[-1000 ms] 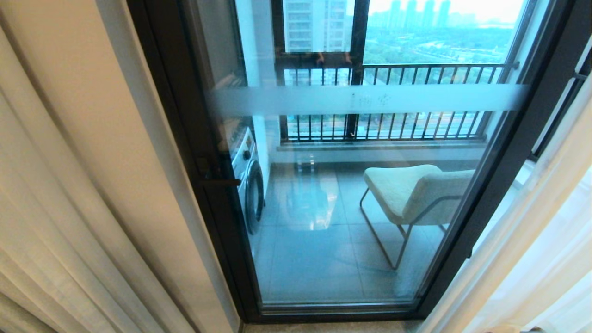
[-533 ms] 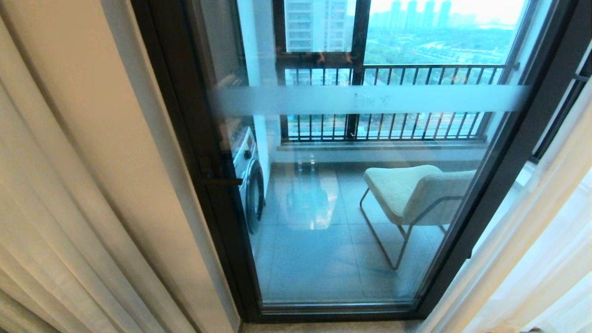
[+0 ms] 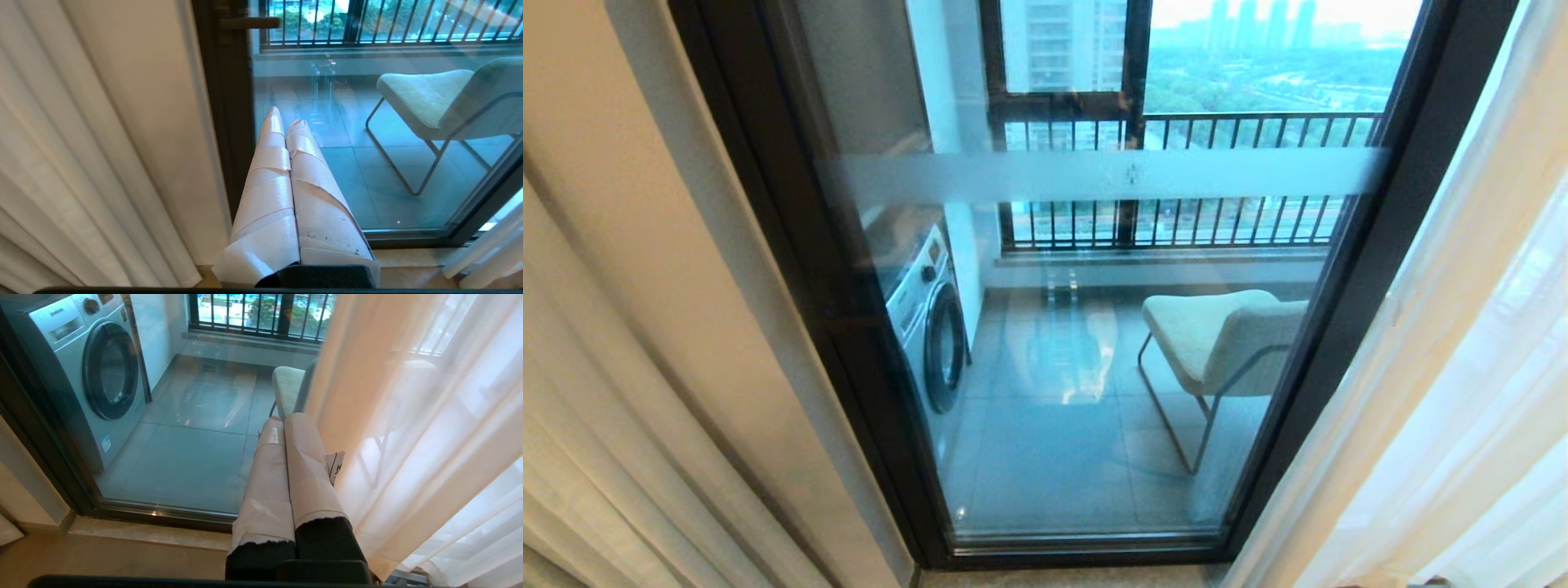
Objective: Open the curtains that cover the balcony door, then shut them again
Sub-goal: Pull the inner curtains open on both sides
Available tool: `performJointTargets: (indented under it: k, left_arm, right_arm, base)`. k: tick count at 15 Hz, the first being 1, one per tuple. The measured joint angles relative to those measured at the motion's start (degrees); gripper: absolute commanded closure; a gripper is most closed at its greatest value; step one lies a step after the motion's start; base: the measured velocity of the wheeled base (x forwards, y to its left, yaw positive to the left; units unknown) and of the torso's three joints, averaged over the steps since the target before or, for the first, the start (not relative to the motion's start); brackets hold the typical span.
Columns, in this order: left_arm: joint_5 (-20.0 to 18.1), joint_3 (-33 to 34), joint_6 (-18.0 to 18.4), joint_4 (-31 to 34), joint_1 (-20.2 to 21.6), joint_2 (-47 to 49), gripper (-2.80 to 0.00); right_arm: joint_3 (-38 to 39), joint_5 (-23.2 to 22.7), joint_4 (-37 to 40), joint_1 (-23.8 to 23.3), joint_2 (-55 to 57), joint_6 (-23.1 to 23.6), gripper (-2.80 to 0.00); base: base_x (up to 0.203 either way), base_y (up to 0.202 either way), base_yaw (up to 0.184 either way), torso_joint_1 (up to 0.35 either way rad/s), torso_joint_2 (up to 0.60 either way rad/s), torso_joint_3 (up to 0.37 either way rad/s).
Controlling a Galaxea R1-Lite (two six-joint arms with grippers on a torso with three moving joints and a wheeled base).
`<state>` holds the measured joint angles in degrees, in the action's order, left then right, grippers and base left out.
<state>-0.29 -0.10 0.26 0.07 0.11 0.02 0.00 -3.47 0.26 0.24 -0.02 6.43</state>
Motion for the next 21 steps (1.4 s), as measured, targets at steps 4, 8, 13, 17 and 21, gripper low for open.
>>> performJointTargets:
  k: [4, 8, 13, 17, 21]
  left_arm:
    - [-0.06, 0.0, -0.04, 0.0, 0.0, 0.0, 0.0]
    - [-0.07, -0.06, -0.05, 0.04, 0.0, 0.0, 0.0]
    - [0.0, -0.06, -0.05, 0.04, -0.01, 0.0, 0.0]
    - [0.02, -0.02, -0.03, 0.02, -0.01, 0.0, 0.0]
    - [0.04, 0.0, -0.02, 0.02, -0.04, 0.0, 0.0]
  right_arm:
    - [0.0, -0.03, -0.01, 0.0, 0.0, 0.27, 0.0]
    - [0.0, 0.01, 0.01, -0.02, 0.0, 0.26, 0.0]
    - [0.0, -0.05, -0.01, 0.0, 0.0, -0.03, 0.0]
    - [0.0, -0.01, 0.07, 0.0, 0.0, -0.06, 0.0]
    - [0.0, -0.01, 0.1, 0.05, 0.0, -0.06, 0.0]
  base:
    - [0.0, -0.188, 0.015, 0.003, 0.0, 0.004]
    - [0.0, -0.187, 0.012, 0.002, 0.0, 0.002]
    - [0.0, -0.189, 0.001, -0.001, 0.0, 0.001]
    - [0.0, -0.191, 0.002, 0.003, 0.0, 0.0]
    - [0.0, -0.188, 0.003, 0.005, 0.0, 0.002]
